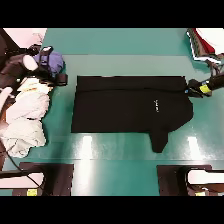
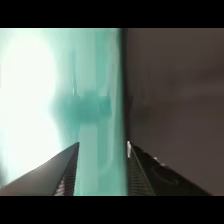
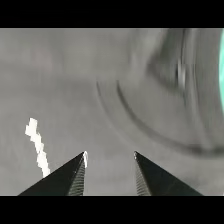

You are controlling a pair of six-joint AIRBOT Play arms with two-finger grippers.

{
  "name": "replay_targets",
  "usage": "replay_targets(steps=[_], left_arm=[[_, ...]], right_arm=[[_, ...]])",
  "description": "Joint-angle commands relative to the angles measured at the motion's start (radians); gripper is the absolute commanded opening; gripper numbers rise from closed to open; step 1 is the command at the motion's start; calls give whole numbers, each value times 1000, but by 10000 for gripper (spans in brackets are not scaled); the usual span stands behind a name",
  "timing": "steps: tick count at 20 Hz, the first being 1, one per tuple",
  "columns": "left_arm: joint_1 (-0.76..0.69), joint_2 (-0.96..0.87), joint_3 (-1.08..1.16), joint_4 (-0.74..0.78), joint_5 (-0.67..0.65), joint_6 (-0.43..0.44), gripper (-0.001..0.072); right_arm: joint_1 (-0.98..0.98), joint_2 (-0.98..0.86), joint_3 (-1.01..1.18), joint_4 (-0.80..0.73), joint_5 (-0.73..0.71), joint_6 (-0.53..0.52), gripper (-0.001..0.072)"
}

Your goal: Fold the shirts.

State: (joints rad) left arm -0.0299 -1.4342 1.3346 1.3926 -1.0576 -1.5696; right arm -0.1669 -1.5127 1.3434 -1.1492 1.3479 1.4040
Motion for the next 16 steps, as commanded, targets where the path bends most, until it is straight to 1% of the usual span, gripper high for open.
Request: replay_targets(steps=[1,3,4,6,8,10,12,13,16], left_arm=[[60,115,-71,-18,-220,26,367],[77,203,-210,-42,-243,59,367],[76,248,-299,-46,-240,59,367],[76,321,-478,-84,-204,60,367],[76,348,-605,-124,-160,89,367],[76,348,-674,-194,-137,141,368],[76,348,-723,-320,-96,208,368],[76,348,-741,-359,-68,225,368],[76,348,-779,-398,2,226,369]], right_arm=[[-56,131,-140,84,111,-45,358],[-77,201,-218,145,110,-77,358],[-84,227,-247,173,110,-96,358],[-84,270,-290,216,109,-116,358],[-74,289,-294,216,116,-119,358],[-56,291,-289,216,128,-119,358],[-41,291,-287,217,139,-119,358],[-28,291,-286,217,142,-119,358],[-3,292,-286,216,148,-119,358]])
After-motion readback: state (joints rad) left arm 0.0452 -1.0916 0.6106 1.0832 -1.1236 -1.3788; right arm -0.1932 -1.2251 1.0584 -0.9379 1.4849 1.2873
